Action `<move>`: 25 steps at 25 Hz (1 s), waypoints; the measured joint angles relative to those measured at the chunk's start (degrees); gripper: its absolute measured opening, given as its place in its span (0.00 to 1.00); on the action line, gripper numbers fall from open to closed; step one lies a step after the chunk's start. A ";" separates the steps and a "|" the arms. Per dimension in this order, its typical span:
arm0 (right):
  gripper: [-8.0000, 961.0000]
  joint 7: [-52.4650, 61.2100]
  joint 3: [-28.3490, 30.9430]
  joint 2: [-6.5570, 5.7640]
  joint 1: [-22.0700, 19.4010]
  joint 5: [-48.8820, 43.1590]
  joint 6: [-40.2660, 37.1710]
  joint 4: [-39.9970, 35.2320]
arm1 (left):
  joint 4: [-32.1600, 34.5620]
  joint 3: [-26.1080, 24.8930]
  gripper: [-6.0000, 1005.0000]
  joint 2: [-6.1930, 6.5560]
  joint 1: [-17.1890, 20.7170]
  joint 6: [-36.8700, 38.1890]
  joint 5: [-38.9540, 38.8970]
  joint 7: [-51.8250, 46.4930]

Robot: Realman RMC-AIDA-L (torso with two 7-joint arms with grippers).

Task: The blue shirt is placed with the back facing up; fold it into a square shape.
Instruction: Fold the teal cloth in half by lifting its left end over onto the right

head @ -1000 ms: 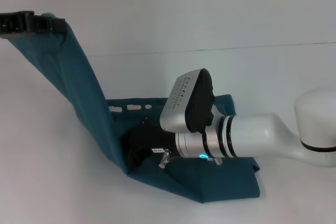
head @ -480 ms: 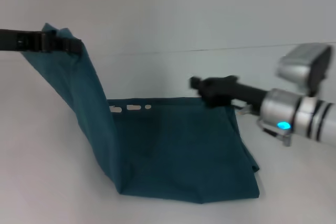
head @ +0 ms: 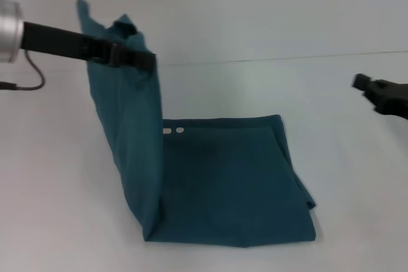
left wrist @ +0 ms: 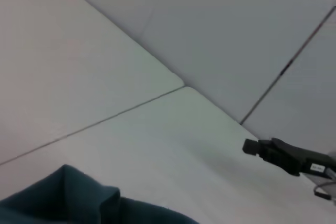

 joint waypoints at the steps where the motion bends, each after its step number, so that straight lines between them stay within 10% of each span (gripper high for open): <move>1: 0.01 0.02 1.10 -0.13 -0.76 -0.17 -0.51 0.01 | -0.01 0.52 0.07 -0.34 -0.42 -0.06 0.01 -0.02; 12: 0.01 4.08 16.18 1.55 -2.18 -14.98 -3.29 -2.95 | 0.08 13.70 0.07 -9.51 -0.86 -4.37 -0.03 2.82; 18: 0.01 6.73 20.04 3.31 -1.97 -21.29 -3.54 -7.16 | -5.23 30.94 0.09 -10.16 3.37 -20.71 -2.78 1.13; 25: 0.02 8.84 24.08 5.10 -1.55 -27.12 -3.55 -11.01 | -6.18 33.47 0.20 -9.97 5.36 -21.77 -9.16 -0.27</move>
